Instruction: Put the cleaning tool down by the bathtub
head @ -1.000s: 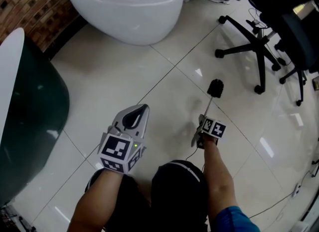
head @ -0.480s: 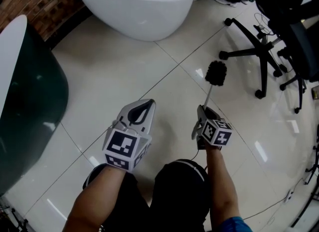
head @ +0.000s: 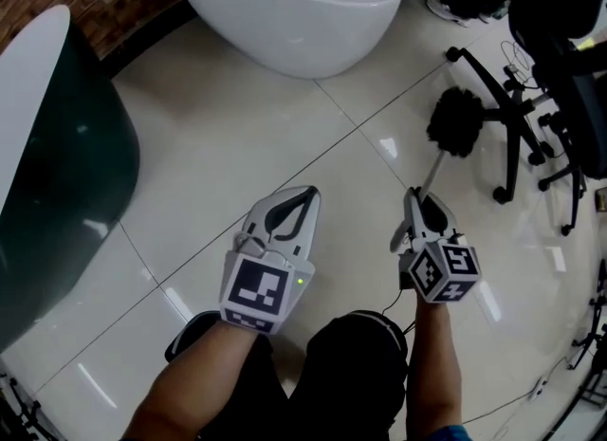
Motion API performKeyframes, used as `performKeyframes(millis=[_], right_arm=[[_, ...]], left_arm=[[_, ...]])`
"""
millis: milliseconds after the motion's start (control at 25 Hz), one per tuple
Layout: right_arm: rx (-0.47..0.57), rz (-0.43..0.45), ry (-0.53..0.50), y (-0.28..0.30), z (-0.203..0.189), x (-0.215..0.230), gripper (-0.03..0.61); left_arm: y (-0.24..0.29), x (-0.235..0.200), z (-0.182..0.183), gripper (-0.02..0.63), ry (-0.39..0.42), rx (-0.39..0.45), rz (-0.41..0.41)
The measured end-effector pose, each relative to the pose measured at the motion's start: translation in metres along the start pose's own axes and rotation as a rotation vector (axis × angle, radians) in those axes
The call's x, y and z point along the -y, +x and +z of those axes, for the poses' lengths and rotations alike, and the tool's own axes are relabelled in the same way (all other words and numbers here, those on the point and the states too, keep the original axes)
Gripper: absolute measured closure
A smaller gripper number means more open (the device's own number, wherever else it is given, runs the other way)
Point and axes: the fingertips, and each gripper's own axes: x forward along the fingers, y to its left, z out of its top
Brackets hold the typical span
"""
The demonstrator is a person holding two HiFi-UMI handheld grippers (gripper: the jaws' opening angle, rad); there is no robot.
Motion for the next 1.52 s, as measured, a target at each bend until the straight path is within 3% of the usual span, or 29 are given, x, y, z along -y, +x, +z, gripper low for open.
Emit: performKeyframes(millis=[240, 440, 800, 960, 1160, 1400, 1520], right_arm=[[-0.055, -0.035, 0.037, -0.039, 0.009, -0.009, 0.5], [-0.068, -0.043, 0.001, -0.092, 0.071, -0.025, 0.5], [-0.025, 0.062, -0.042, -0.168, 0.219, -0.124, 0.5], [0.0, 0.086, -0.086, -0.217, 0.303, -0.18, 0.5], [0.131, 0.093, -0.12, -0.271, 0.402, -0.244, 0.5], [0.174, 0.145, -0.101, -0.323, 0.475, -0.32, 0.5], [0.189, 0.201, -0.101, -0.336, 0.497, -0.346, 0.5]], left_arm=[[-0.034, -0.007, 0.003, 0.615, -0.06, -0.038, 0.098], [-0.096, -0.003, 0.044, 0.615, -0.113, -0.04, 0.189], [-0.238, 0.008, 0.221, 0.616, -0.057, 0.075, 0.279], [-0.316, 0.007, 0.295, 0.615, -0.068, 0.038, 0.303], [-0.401, 0.002, 0.363, 0.615, 0.001, 0.004, 0.309], [-0.481, -0.016, 0.456, 0.615, -0.021, 0.085, 0.406], [-0.5, -0.02, 0.484, 0.615, -0.019, 0.13, 0.454]])
